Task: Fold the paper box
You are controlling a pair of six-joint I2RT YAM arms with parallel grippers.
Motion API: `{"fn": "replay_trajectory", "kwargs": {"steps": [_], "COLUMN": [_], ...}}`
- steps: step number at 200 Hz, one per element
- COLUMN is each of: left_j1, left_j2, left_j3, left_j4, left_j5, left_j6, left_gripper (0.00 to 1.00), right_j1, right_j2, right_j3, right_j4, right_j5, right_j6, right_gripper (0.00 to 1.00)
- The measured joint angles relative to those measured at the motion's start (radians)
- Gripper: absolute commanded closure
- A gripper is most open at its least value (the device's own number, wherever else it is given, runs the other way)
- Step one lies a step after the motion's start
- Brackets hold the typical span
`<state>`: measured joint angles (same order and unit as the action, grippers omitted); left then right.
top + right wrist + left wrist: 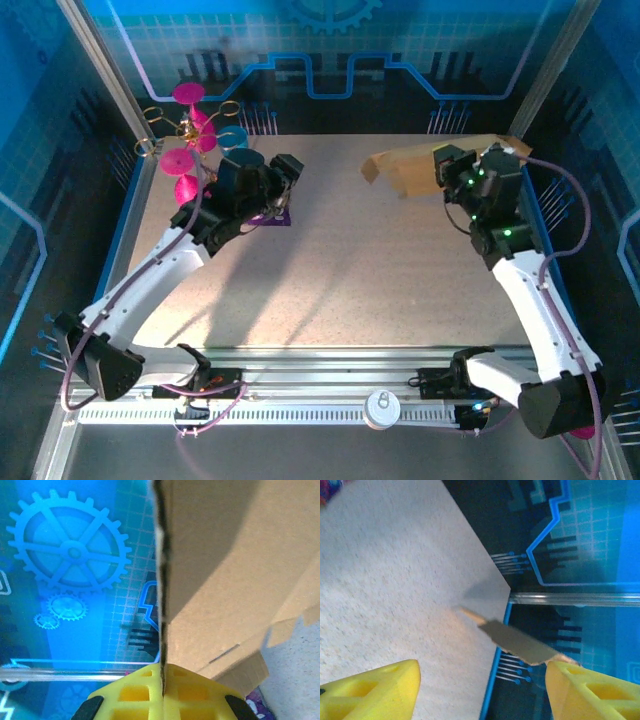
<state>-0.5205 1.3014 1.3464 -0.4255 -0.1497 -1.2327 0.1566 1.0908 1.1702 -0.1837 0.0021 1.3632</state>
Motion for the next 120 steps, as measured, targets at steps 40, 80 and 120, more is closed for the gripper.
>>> {"fn": "replay_trajectory", "kwargs": {"steps": [40, 80, 120], "left_j1": [0.008, 0.017, 0.023], "left_j2": [-0.035, -0.052, -0.053], "left_j3": [0.02, 0.019, 0.018], "left_j4": [-0.119, -0.181, -0.209], "left_j5": [-0.101, -0.127, -0.123], "left_j6": [0.108, 0.117, 0.117], "left_gripper": [0.35, 0.36, 0.37], "right_j1": [-0.032, -0.032, -0.015], "right_j2": [-0.003, 0.001, 0.241], "right_j3": [0.309, 0.525, 0.457], "right_j4": [-0.412, -0.642, -0.55], "right_j5": [-0.04, -0.045, -0.179], "right_j6": [-0.18, -0.231, -0.094], "right_gripper": [1.0, 1.0, 1.0]}}
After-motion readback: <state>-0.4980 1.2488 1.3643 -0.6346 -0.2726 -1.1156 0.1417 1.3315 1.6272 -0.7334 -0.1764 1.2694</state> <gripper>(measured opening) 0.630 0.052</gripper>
